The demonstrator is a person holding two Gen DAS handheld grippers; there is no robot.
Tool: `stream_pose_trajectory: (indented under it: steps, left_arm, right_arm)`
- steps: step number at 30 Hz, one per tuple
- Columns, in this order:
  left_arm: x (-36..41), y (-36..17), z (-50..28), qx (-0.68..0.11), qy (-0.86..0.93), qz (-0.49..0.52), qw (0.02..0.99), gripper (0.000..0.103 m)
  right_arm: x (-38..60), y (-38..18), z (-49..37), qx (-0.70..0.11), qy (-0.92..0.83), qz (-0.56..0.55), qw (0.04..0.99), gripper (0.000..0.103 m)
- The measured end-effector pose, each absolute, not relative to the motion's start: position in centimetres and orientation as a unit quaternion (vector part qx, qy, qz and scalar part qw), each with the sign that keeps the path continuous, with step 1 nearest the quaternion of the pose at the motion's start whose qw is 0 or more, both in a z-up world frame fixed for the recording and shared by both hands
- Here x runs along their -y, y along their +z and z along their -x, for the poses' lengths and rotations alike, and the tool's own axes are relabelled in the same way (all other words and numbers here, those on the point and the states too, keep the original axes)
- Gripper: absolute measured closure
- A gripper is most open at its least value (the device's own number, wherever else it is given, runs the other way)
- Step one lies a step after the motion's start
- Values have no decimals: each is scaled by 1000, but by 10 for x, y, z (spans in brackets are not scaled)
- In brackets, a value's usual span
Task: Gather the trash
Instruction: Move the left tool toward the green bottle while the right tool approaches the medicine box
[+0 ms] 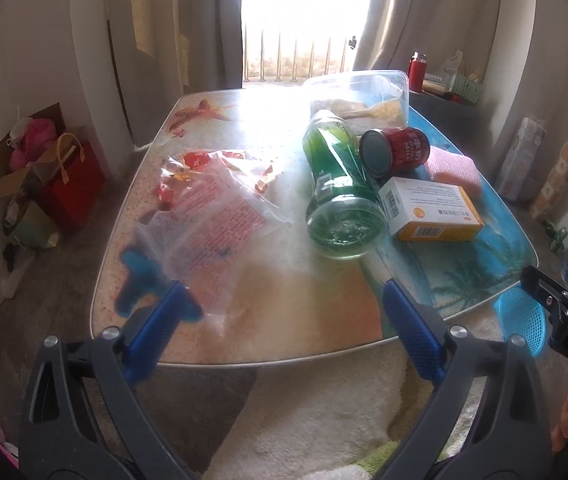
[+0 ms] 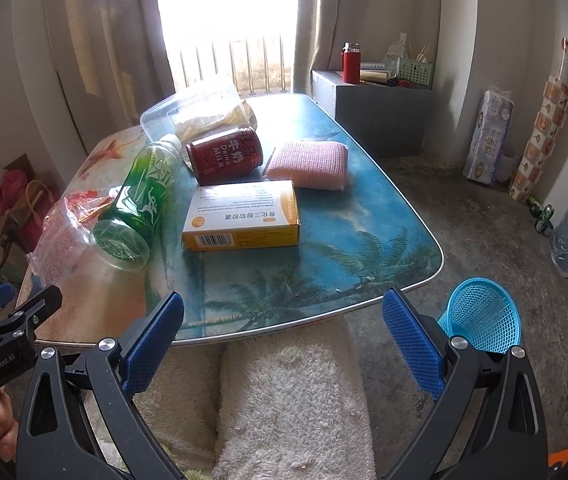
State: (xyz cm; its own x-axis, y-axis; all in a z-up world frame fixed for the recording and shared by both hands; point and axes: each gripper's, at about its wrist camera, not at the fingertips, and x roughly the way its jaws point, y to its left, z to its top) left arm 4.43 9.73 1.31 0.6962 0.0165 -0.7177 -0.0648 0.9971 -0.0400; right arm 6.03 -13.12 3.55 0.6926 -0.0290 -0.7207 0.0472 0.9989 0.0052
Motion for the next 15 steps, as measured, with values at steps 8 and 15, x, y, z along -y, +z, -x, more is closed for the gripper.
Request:
stream_pose_trajectory:
  steps: [8,15]
  left_arm:
    - [-153,20,-64,-358,59,37,931,9]
    - [-168,28,-79,-332,-65,96,936,9]
  right_arm:
    - [99,46,-82,-370,-17,33,928,6]
    - [107,50,-106,-365,22,-25,930,6]
